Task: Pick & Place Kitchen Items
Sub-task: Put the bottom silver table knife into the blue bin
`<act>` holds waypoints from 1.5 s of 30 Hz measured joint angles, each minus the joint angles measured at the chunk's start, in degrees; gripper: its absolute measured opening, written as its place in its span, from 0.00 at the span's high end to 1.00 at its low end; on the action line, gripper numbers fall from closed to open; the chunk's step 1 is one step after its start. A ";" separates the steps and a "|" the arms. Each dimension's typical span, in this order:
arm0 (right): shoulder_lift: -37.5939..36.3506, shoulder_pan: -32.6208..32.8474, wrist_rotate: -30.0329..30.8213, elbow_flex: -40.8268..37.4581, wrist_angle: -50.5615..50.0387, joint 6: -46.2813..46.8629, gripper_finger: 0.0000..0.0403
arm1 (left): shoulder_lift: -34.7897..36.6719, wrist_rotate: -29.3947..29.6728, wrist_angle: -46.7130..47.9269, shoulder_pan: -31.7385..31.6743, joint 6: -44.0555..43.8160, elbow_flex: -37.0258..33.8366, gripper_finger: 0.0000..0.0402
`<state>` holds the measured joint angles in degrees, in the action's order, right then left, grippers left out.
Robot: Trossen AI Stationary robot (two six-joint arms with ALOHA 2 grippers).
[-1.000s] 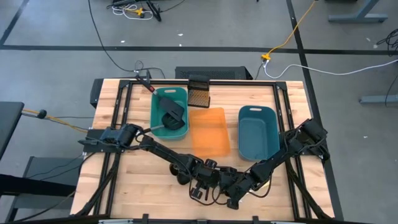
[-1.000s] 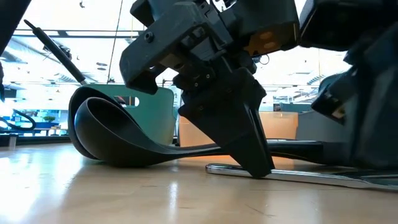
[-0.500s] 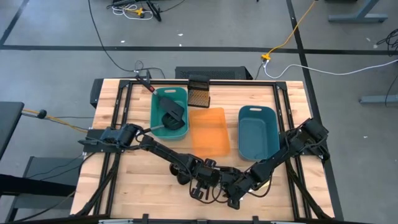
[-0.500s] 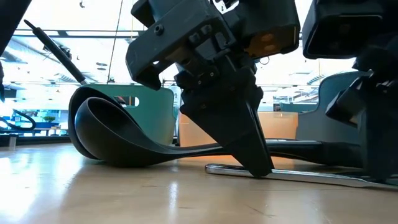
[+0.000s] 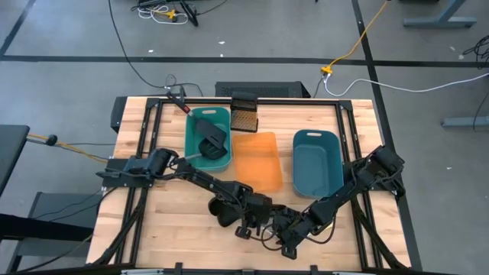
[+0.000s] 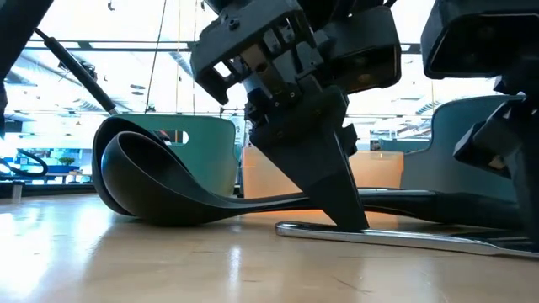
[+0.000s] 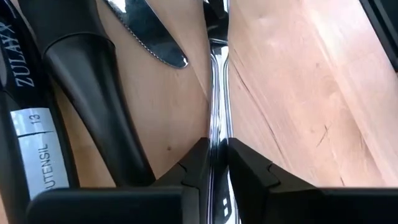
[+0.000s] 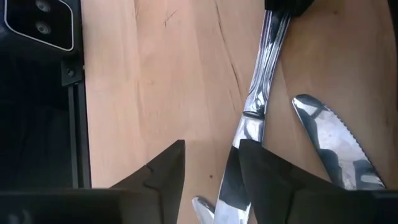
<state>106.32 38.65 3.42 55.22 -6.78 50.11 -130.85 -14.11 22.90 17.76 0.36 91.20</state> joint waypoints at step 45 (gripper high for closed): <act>0.22 -1.14 3.19 -0.19 -1.56 -0.52 0.88 | 5.73 15.67 13.94 6.87 4.90 -0.42 0.48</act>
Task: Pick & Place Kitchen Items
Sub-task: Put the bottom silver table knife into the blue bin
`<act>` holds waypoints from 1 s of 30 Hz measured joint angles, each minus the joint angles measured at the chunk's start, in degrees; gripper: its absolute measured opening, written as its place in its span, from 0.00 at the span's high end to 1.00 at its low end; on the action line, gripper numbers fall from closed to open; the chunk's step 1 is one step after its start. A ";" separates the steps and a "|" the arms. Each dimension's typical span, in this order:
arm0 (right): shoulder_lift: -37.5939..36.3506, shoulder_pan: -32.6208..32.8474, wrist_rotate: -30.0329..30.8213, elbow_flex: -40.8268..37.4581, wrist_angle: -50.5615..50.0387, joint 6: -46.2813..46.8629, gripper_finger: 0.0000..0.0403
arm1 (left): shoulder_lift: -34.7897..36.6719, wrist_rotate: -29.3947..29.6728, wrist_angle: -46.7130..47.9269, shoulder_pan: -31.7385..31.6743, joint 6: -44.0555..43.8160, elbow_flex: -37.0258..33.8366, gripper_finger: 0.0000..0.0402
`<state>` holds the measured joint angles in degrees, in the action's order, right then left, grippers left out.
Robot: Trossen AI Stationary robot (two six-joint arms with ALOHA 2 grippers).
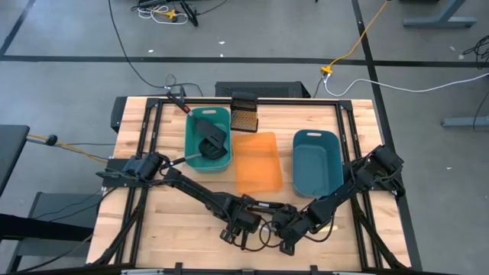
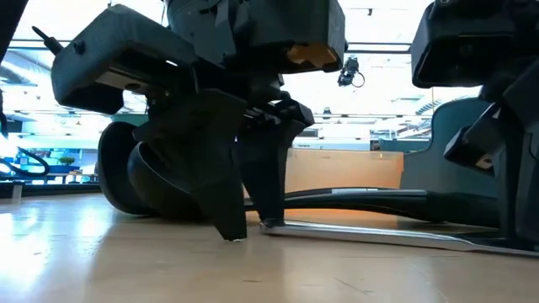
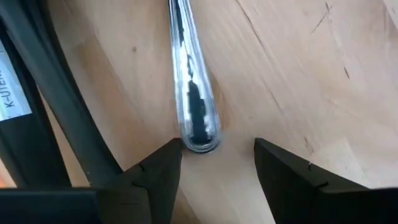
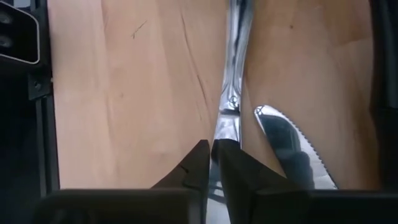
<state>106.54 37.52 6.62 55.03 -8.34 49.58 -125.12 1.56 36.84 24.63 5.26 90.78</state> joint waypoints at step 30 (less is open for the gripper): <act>5.20 -2.60 -2.42 0.24 8.44 -6.19 0.89 | -3.05 -0.59 -5.21 -2.11 4.36 0.07 0.68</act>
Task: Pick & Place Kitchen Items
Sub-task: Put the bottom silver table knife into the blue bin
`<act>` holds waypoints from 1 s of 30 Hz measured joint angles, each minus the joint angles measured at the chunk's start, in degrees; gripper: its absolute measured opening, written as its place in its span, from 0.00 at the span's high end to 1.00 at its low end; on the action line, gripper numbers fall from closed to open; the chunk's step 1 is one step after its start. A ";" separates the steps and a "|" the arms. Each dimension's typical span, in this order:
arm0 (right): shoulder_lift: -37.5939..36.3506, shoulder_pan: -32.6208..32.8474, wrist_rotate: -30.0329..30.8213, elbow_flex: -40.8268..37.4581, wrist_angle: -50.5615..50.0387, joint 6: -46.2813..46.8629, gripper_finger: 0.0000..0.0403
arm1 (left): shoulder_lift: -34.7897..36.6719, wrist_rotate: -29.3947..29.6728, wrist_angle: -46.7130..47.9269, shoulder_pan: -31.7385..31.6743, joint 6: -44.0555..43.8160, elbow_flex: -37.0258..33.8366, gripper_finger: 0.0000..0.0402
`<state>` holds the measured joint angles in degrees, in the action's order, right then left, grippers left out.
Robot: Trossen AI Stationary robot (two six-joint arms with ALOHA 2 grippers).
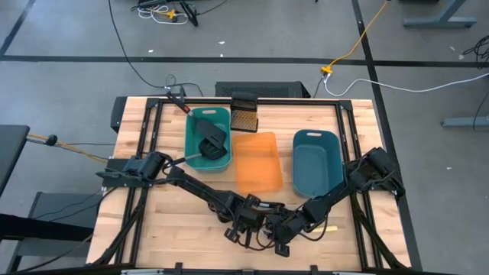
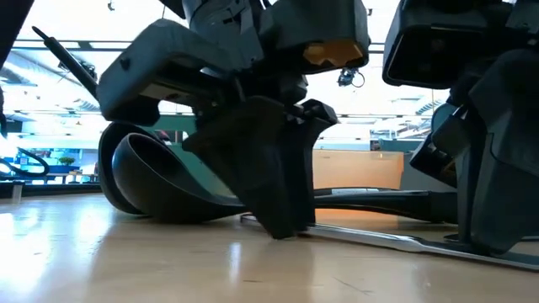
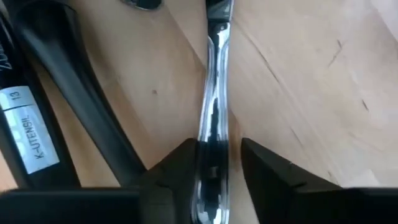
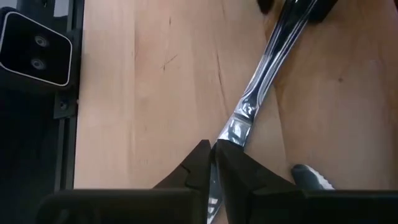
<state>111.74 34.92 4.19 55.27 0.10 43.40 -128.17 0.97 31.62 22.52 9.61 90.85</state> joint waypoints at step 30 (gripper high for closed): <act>-2.91 -0.35 3.37 -0.46 2.29 -4.44 0.81 | -0.42 8.10 6.36 0.23 -0.66 5.13 0.84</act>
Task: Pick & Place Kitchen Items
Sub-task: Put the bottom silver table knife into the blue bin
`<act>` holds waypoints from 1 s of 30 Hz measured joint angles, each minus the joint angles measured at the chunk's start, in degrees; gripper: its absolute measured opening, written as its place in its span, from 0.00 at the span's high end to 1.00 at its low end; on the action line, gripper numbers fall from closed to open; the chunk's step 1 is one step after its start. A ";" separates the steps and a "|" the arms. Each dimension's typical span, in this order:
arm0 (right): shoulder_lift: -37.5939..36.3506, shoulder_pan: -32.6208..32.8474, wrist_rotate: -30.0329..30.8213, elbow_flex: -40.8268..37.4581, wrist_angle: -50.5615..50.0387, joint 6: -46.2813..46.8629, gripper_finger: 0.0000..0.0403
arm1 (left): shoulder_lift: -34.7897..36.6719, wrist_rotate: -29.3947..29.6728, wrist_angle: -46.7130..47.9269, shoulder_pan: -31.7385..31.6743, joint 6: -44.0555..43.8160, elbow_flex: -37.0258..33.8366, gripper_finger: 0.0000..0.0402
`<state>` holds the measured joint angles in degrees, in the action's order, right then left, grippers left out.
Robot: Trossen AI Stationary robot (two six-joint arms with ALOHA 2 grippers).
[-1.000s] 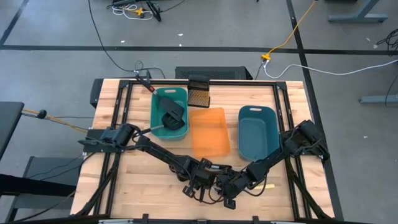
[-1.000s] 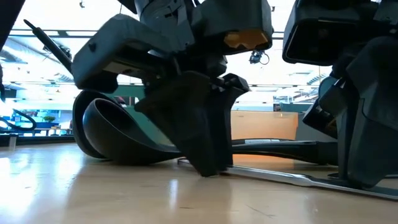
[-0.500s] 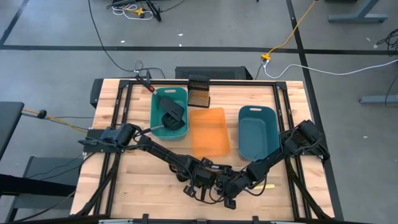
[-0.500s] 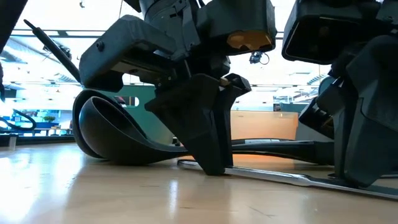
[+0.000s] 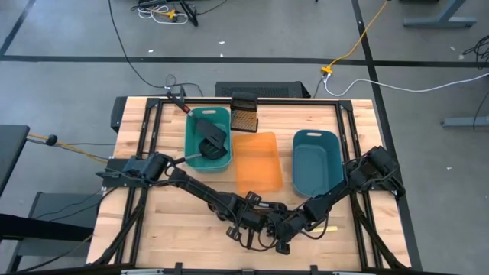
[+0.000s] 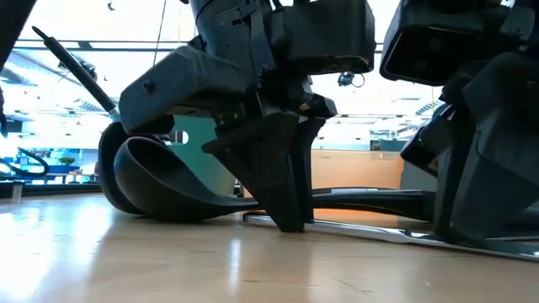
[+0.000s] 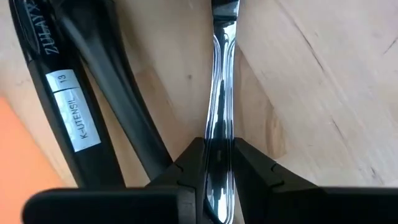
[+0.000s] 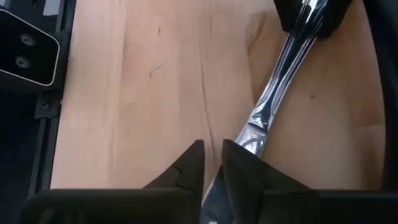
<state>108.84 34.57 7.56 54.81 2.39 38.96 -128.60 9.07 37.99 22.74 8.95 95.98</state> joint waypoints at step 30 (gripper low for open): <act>-2.87 -0.85 5.24 0.26 -5.04 2.54 0.57 | 0.02 6.60 0.13 2.61 -0.85 -0.04 0.84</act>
<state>105.96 33.71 12.80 55.07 -2.66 41.50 -128.57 15.67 38.12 25.35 8.10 95.94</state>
